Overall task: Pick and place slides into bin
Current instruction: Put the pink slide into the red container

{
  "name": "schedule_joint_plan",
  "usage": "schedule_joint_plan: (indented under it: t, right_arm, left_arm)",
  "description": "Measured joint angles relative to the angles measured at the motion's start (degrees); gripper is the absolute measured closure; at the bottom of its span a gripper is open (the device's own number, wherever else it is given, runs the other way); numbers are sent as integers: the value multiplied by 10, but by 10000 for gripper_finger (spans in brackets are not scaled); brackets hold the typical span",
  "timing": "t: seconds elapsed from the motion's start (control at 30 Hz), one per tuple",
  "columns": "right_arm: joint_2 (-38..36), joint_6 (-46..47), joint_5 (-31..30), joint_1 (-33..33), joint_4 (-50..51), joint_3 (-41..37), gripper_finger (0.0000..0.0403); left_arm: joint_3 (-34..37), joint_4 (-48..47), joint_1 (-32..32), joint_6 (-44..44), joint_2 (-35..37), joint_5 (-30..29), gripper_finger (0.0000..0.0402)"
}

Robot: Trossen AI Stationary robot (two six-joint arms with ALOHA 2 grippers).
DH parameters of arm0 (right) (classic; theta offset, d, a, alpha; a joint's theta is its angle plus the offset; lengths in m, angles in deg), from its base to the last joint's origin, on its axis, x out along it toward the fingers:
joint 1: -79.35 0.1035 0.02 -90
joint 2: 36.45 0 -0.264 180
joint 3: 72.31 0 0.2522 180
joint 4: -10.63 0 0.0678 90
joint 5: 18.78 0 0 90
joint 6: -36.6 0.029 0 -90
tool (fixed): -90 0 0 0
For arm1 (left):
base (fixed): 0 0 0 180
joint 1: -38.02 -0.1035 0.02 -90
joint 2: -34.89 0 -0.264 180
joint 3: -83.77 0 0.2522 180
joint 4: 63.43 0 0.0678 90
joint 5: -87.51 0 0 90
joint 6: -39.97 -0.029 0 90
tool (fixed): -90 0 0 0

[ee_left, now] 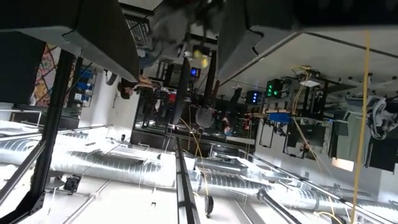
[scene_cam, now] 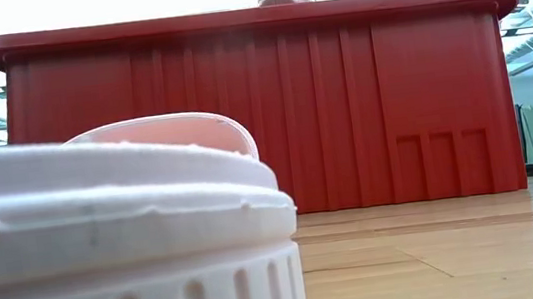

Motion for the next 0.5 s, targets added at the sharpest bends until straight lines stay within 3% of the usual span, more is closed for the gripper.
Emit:
schedule_joint_plan:
  t: [0.17,0.5]
  right_arm:
    - [21,59,32,-21,64,-18,401]
    - [38,87,91,-54,40,-120,401]
  left_arm:
    - [0,0,0,0,0,1,188]
    - [0,0,0,0,0,5,188]
